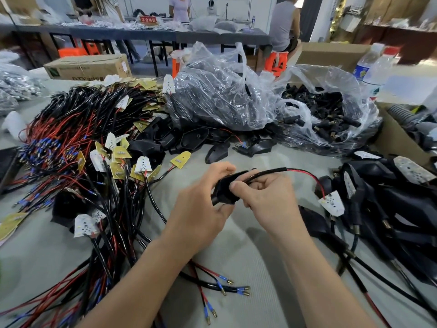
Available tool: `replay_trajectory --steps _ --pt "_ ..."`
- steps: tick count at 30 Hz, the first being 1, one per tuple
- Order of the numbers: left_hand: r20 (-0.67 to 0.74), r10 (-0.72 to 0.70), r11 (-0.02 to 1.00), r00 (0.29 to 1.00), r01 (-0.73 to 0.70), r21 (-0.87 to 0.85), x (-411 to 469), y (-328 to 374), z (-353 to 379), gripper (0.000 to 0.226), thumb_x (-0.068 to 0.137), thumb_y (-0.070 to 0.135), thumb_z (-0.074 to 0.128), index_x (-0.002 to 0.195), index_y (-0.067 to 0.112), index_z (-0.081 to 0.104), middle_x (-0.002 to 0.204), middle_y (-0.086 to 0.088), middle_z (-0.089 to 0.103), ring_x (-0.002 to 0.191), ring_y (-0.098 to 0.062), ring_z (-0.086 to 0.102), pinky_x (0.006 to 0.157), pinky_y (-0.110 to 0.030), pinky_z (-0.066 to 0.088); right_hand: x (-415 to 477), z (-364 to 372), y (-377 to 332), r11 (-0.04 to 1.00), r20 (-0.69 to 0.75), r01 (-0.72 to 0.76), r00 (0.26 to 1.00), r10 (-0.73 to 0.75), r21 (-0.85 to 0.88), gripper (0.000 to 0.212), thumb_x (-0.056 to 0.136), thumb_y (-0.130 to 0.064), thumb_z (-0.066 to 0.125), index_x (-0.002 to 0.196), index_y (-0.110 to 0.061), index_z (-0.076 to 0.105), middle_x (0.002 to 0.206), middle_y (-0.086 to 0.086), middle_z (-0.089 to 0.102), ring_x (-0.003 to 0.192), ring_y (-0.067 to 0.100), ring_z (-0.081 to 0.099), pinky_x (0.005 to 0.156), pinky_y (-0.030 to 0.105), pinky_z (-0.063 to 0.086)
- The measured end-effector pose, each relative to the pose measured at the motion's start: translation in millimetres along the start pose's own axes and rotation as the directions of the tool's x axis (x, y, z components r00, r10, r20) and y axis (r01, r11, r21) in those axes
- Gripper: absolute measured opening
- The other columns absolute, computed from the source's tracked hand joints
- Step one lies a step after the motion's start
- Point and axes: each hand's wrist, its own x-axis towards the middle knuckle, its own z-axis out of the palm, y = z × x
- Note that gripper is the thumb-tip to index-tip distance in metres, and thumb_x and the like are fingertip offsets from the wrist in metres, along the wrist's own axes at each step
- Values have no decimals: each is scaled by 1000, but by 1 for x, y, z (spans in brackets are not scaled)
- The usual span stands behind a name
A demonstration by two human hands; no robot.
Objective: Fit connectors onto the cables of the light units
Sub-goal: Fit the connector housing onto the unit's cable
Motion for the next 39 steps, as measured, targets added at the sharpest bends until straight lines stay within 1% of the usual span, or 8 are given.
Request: replay_trajectory --steps 3,7,9,12,17,24,30,39 --pt "203 4 970 979 46 -239 2 1 1 91 64 -15 41 139 35 45 134 17 64 129 -5 58 104 -27 50 -1 2 4 977 -107 34 993 -57 -209 25 72 -28 85 66 -12 66 52 -9 50 50 10 43 54 31 37" --pt "287 -46 835 957 195 -515 7 0 0 101 57 -23 29 142 29 43 142 1 59 132 -12 58 97 -27 54 -1 -2 2 956 -146 144 972 -186 -256 36 64 -27 89 94 -38 73 115 -22 59 100 -4 59 87 13 46" --pt "262 -99 802 960 233 -549 10 -4 1 101 62 -30 31 137 35 47 146 4 56 128 -12 61 93 -27 55 2 -4 3 979 -80 94 991 -110 -179 50 66 -26 86 111 -38 68 101 -19 69 91 1 66 83 15 50" --pt "135 -241 869 961 275 -411 10 -13 0 79 78 -26 58 120 41 62 129 9 68 101 -12 75 76 -23 58 7 -2 5 999 -50 -6 999 8 35 25 79 -8 78 97 -24 73 75 3 74 70 25 73 64 38 61" --pt "21 -381 902 924 377 -210 12 -20 -5 15 93 17 71 96 29 79 71 8 77 66 -9 74 58 -24 58 12 -14 1 911 68 -143 990 126 387 19 97 3 54 105 -8 67 78 15 75 57 24 67 55 29 56" --pt "-254 -268 949 929 301 99 16 -19 -22 22 103 26 56 101 32 77 70 10 66 60 -4 55 61 -29 42 24 -31 4 815 -325 -120 876 355 567 15 103 1 45 97 -11 52 60 10 68 40 19 59 41 23 47" --pt "-417 -364 864 833 469 182 15 -13 -26 28 104 35 44 95 38 70 78 11 65 80 -26 57 68 -35 35 17 -23 -3 369 223 -388 881 416 845 18 99 -3 48 104 8 61 75 19 69 55 27 64 49 25 52" --pt "-537 -470 852 700 519 -70 17 -17 -37 32 96 35 41 83 32 70 71 7 64 75 -20 60 66 -36 38 18 -29 -1 299 227 -422 826 516 856 23 97 2 51 114 15 59 90 25 67 63 24 59 52 26 49"
